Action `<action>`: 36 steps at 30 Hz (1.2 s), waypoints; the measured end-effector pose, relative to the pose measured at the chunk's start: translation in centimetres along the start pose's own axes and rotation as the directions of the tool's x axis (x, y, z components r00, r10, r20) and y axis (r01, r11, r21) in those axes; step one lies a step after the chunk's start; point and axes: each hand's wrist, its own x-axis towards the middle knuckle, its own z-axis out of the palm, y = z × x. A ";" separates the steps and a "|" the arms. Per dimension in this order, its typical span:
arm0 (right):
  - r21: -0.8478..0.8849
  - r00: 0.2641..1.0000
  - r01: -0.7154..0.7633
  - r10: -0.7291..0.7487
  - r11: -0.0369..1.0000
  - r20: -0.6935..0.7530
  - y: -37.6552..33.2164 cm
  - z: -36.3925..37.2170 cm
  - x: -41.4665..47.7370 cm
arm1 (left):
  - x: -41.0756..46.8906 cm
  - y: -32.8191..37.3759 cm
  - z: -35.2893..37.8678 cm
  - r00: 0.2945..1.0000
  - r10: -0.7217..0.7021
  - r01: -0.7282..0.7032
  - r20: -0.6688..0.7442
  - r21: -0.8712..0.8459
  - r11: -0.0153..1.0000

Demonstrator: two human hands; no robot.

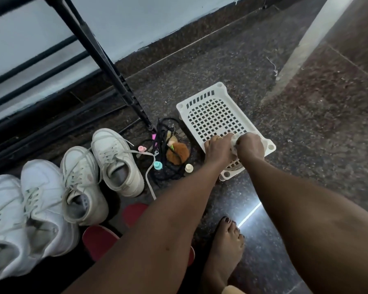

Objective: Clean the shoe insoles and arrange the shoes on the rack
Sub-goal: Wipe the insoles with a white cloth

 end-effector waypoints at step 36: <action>0.563 0.362 -0.761 -0.509 0.323 0.781 -14.5 10.1 -23.0 | -29.3 -25.1 -2.9 0.588 -0.735 0.499 -0.338 -0.564 0.658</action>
